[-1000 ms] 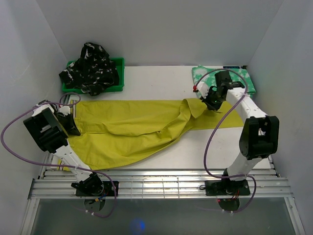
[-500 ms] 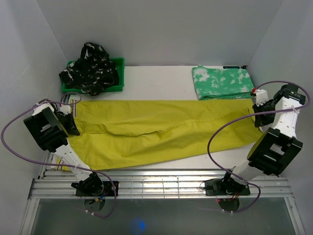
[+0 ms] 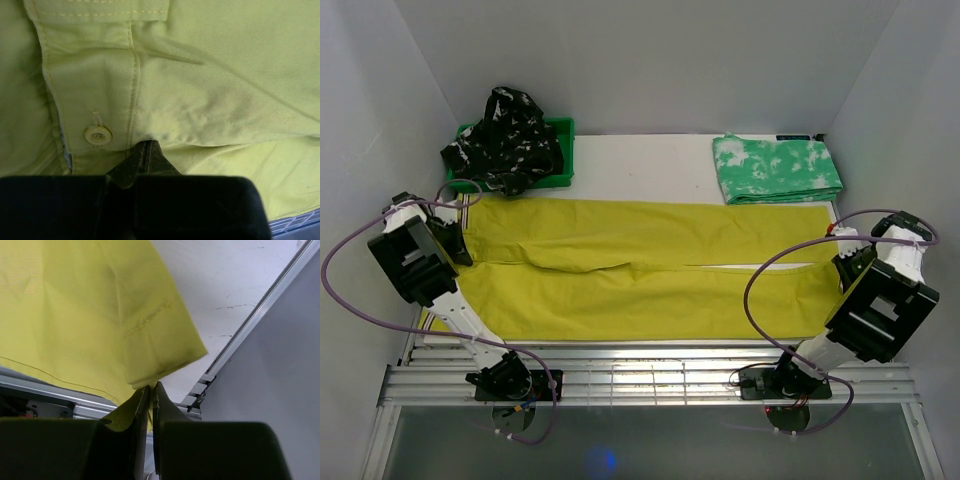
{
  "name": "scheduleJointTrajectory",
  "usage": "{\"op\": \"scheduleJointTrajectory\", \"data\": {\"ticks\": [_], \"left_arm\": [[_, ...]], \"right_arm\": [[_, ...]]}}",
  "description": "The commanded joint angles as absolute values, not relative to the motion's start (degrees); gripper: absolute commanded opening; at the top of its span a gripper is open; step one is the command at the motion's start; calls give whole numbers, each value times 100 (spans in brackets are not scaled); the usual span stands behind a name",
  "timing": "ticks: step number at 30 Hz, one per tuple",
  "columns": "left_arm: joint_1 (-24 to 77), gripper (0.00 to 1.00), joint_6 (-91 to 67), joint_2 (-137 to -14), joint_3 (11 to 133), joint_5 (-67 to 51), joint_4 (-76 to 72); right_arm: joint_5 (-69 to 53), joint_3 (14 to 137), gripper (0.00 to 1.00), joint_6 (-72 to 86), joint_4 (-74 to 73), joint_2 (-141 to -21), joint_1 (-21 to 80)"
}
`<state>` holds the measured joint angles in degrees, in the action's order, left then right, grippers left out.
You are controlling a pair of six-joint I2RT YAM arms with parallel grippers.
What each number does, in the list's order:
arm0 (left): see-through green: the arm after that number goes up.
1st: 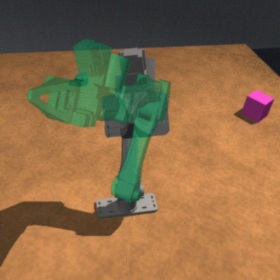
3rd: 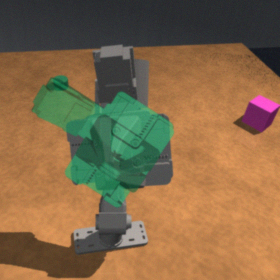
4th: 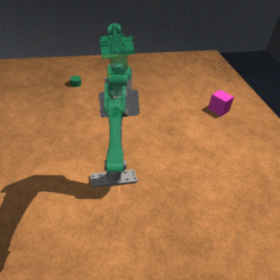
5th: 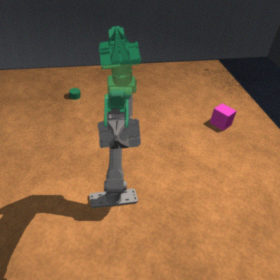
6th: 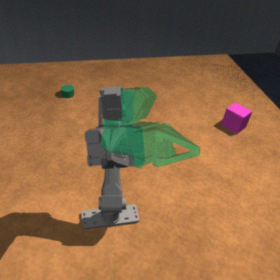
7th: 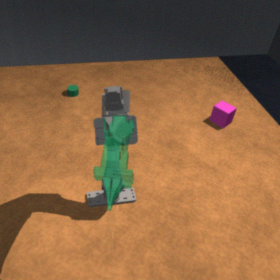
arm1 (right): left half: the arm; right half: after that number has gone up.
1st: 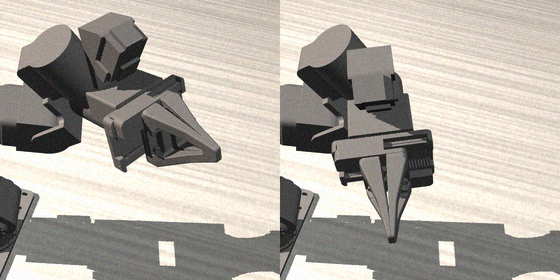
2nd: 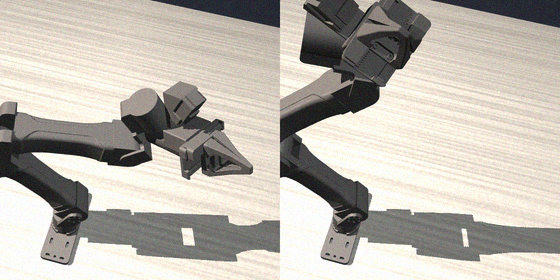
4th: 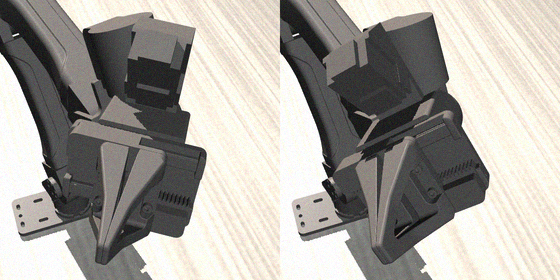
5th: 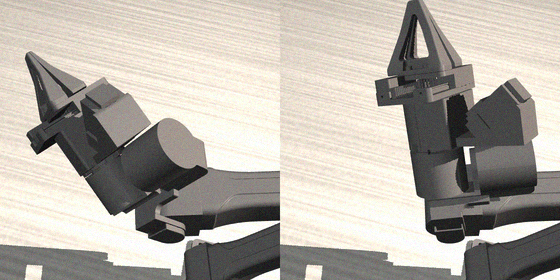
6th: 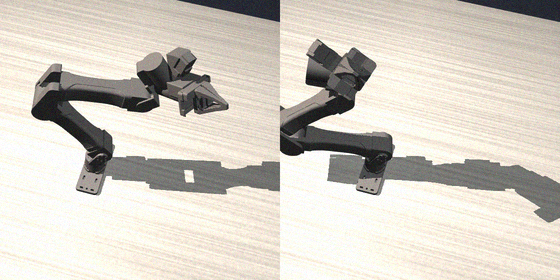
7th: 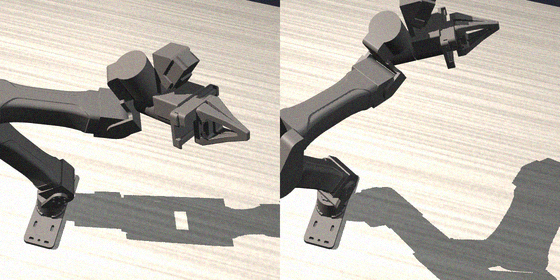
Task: Fold and stack the trousers
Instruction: Flatten the trousers out
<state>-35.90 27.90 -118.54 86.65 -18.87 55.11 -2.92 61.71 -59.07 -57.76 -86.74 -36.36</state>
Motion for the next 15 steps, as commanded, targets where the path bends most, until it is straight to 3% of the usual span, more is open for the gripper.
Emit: {"op": "scheduleJointTrajectory", "data": {"ticks": [1, 6, 13, 14, 15], "left_arm": [[-3647, 0, 3208, -11936, 8578, -1318, 4702], [-3647, 10, 3409, -11716, 8490, -1677, 4948], [-3647, 15, 3866, -11198, 8210, -2039, 5449], [-3647, 16, 3911, -11110, 8148, -2048, 5571], [-3647, 22, 3946, -11075, 8130, -2074, 5651]], "right_arm": [[-26, 5994, 8, -6161, -5116, -8719, -3656], [263, 6222, 8, -5986, -5027, -9192, -3621], [342, 6618, 8, -5994, -5010, -9457, -3577], [465, 6601, 11, -6003, -4975, -9492, -3568], [509, 6583, 25, -6003, -4931, -9492, -3568]]}}
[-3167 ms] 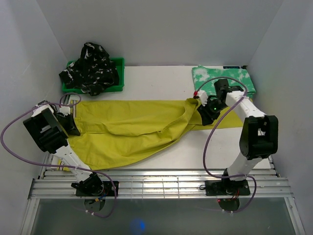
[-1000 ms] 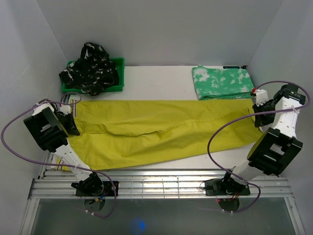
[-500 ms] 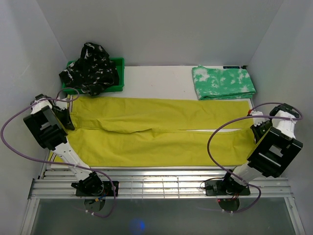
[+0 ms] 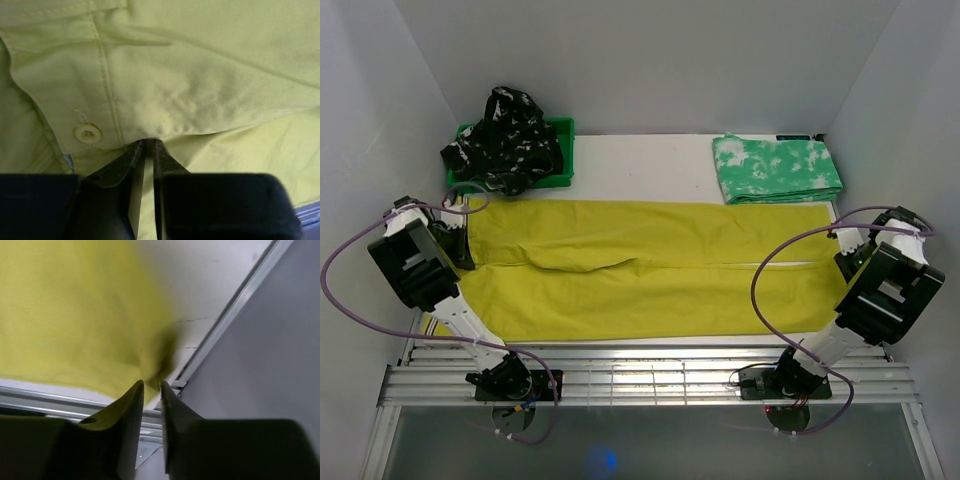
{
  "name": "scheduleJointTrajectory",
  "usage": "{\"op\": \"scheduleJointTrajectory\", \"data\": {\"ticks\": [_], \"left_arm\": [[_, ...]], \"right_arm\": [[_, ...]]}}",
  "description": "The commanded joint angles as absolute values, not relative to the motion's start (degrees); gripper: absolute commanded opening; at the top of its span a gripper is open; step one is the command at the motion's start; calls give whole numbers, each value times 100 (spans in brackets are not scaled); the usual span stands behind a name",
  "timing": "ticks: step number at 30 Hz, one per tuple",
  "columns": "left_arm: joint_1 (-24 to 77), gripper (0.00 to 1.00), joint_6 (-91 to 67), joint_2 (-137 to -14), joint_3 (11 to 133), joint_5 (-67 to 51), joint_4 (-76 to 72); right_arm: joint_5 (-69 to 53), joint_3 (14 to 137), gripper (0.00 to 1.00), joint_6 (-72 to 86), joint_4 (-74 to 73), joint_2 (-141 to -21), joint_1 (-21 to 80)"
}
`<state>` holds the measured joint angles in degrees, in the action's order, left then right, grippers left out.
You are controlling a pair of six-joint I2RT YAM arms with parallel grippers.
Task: Fold and stack the trousers
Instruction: Flatten the trousers out
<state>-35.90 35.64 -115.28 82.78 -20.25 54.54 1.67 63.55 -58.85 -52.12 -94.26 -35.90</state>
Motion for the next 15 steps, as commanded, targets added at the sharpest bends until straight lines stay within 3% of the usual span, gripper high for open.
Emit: {"op": "scheduleJointTrajectory", "data": {"ticks": [1, 2, 3, 4, 6, 15], "left_arm": [[-3647, 26, 4059, -11022, 8130, -2187, 5756], [-3647, 29, 4130, -10969, 8139, -2284, 5974], [-3647, 33, 4192, -10856, 8147, -2398, 6090], [-3647, 53, 4262, -10785, 8147, -2547, 6178], [-3647, 61, 4245, -10618, 8174, -2610, 6371], [-3630, 59, 4255, -10072, 8315, -3409, 6381]], "right_arm": [[536, 6574, 30, -6012, -4844, -9492, -3560], [527, 6618, 34, -5977, -4799, -9457, -3542], [501, 6653, 44, -5933, -4764, -9448, -3507], [484, 6688, 49, -5889, -4764, -9440, -3463], [396, 6855, 55, -5714, -4807, -9413, -3244], [-712, 7505, 49, -4887, -4747, -9412, -1672]]}}
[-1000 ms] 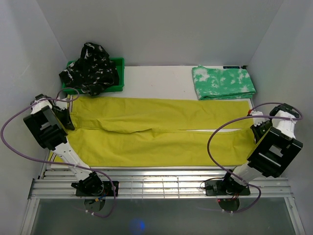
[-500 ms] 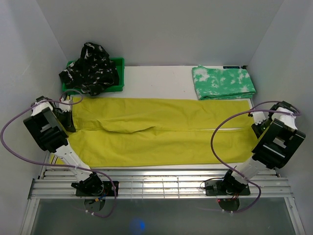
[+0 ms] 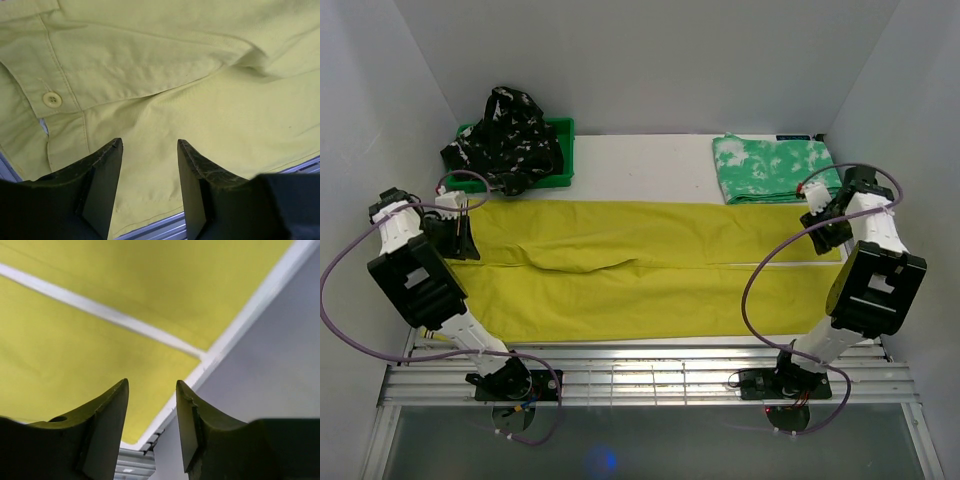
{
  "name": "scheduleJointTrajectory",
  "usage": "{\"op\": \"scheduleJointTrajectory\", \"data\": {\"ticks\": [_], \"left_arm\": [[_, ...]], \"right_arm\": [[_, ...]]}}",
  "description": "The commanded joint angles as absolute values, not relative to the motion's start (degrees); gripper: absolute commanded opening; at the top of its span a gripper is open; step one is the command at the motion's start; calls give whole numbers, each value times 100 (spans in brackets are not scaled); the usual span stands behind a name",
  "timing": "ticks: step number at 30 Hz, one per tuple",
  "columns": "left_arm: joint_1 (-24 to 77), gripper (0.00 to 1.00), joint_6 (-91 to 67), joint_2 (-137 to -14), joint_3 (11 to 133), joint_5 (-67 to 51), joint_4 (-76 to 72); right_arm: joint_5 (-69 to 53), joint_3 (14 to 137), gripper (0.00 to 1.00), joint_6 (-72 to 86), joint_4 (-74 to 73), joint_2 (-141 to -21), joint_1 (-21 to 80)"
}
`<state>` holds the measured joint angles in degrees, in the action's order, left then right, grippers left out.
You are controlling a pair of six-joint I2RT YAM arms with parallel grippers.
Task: Fold and stack the trousers
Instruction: Flatten the trousers out
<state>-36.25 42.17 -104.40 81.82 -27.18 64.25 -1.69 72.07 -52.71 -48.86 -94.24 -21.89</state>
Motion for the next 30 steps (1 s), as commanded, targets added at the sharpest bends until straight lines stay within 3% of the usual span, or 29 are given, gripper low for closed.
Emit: {"op": "scheduleJointTrajectory", "data": {"ticks": [1, 8, 14, 26, 30], "left_arm": [[-3612, 58, 4141, -10124, 8254, -3480, 6294], [-2928, 54, 2998, -10414, 7814, -3376, 4880], [-2540, 50, 2751, -10564, 7462, -2787, 4562], [-2549, 26, 3937, -10038, 6276, -2224, 5616], [-2549, 26, 4367, -9756, 6284, -2118, 5809]], "right_arm": [[-703, 7662, 48, -4721, -4676, -9491, -1505], [-852, 8621, 42, -4140, -4606, -10861, -651], [-485, 8298, 40, -4254, -4299, -11328, -483], [-44, 6522, 30, -5466, -4297, -10645, -1072], [-79, 5924, 31, -5976, -4386, -10056, -1107]]}}
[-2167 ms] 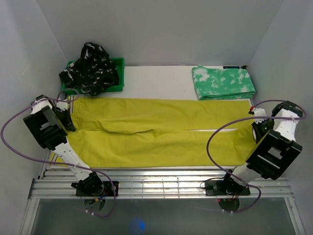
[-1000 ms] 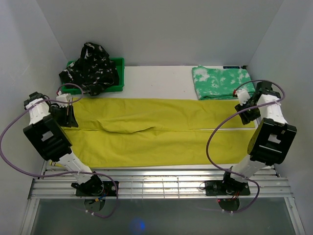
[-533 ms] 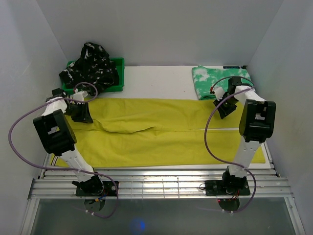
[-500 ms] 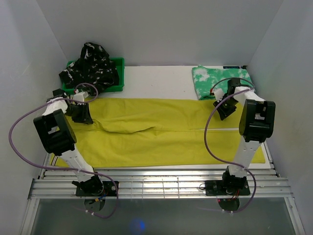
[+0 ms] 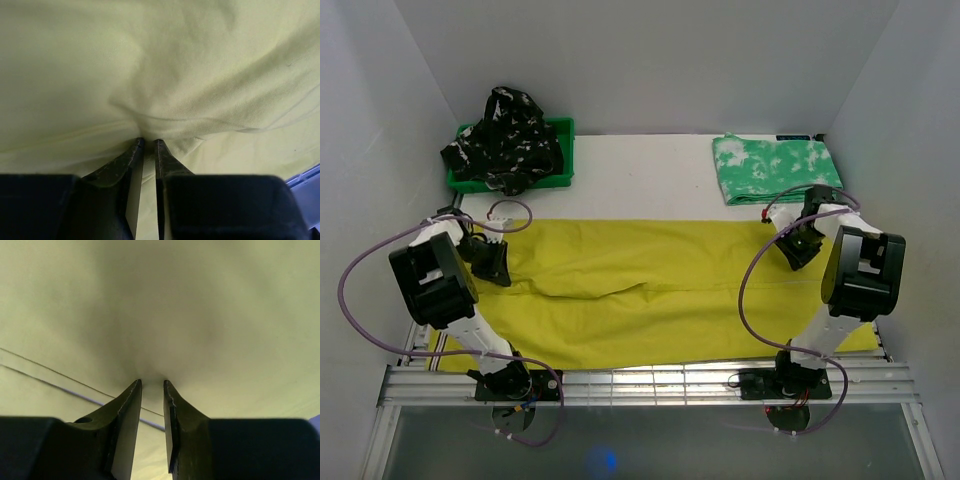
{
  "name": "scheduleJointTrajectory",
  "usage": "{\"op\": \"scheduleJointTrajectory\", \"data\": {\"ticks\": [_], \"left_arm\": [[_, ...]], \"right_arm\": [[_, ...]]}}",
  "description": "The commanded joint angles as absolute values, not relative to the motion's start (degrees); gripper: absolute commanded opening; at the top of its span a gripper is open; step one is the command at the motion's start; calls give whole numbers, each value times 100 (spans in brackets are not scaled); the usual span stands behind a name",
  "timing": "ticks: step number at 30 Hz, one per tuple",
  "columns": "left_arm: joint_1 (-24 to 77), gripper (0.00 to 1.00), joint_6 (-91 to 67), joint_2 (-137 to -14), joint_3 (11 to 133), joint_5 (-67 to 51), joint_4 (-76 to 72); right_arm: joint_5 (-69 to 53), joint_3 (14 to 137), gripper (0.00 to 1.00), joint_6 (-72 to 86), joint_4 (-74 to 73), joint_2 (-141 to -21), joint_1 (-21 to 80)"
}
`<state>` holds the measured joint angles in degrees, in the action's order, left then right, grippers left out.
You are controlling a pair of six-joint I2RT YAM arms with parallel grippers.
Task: Fold and stack the trousers
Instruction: Flatten the trousers out
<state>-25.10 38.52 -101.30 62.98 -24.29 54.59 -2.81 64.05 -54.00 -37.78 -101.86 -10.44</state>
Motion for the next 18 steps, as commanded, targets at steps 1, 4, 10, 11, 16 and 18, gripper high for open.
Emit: {"op": "scheduleJointTrajectory", "data": {"ticks": [1, 4, 10, 11, 16, 18], "left_arm": [[-2558, 28, 4420, -9721, 6362, -2144, 5914], [-2549, 38, 4622, -9747, 7003, -2424, 6256], [-2549, 61, 4869, -9923, 8734, -3128, 6425], [-2549, 78, 4860, -9975, 8928, -3312, 6425], [-2540, 98, 4387, -10326, 9711, -3375, 6136], [-2540, 98, 4132, -10511, 9817, -3357, 6091]], "right_arm": [[-227, 5941, 31, -6011, -4516, -9985, -1116], [-692, 6598, 37, -6038, -5103, -9931, -1186], [-801, 8672, 75, -6503, -5625, -10537, -1520], [-748, 8901, 79, -6582, -5625, -10790, -1555], [-72, 9817, 82, -6663, -5406, -11583, -1626], [-26, 9826, 81, -6601, -4986, -11856, -1643]]}}
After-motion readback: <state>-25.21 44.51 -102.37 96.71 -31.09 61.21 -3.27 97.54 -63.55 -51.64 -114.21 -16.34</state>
